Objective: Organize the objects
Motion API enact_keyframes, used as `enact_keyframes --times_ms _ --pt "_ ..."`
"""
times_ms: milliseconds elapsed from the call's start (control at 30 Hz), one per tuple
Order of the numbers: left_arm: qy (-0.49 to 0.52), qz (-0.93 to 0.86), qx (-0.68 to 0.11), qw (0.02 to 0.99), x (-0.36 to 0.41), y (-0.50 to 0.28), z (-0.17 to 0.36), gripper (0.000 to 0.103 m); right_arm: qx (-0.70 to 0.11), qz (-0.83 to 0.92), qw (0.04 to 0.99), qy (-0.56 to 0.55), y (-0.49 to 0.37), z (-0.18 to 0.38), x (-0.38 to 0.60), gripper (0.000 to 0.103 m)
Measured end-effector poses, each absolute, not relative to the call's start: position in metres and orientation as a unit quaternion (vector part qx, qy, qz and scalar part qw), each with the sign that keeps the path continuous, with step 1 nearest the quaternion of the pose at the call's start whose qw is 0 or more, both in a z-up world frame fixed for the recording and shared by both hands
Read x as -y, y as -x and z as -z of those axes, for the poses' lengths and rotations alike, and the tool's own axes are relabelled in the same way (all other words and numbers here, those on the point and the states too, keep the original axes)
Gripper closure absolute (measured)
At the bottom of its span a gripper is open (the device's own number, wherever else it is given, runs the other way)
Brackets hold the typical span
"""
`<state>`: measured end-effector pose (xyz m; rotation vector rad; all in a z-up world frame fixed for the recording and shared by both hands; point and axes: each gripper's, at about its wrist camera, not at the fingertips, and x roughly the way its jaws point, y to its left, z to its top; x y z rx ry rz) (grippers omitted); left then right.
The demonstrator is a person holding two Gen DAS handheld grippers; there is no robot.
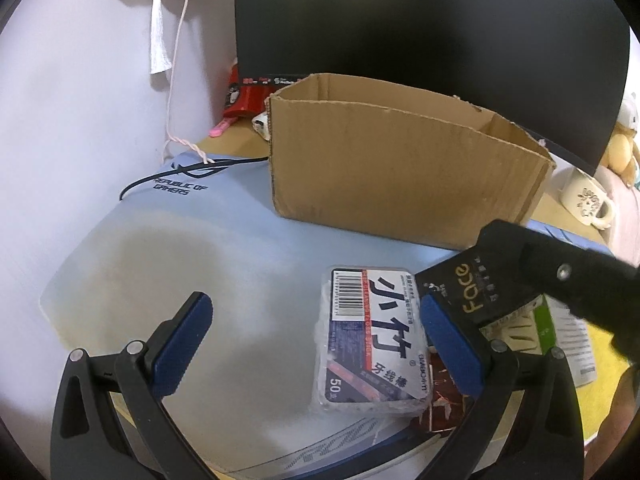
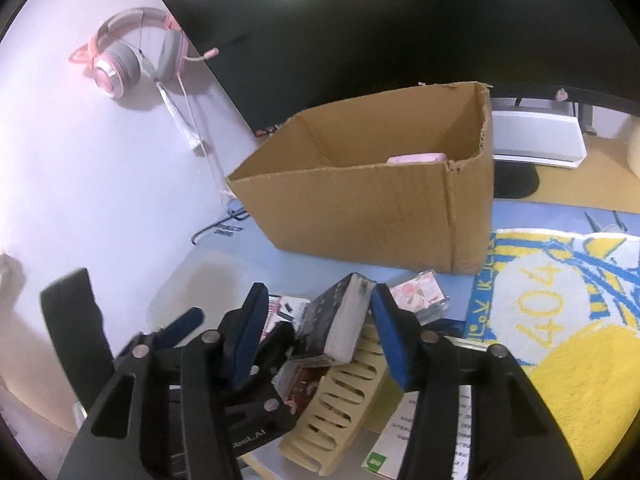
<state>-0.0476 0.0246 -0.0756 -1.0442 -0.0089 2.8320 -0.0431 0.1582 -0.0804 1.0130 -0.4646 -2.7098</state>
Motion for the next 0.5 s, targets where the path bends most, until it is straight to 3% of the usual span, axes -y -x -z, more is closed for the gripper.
enact_keyframes --times_ms 333,500 --pt "0.36 -0.93 0.039 0.067 -0.0154 0.0508 0.0832 0.0 0.156 0.921 0.109 -0.34 0.0462 0.084 -0.1577 0.046" --pt "0.369 -0.926 0.022 0.079 -0.0216 0.0485 0.0845 0.0 0.164 0.921 0.114 -0.333 0.0428 0.0835 -0.1572 0.057"
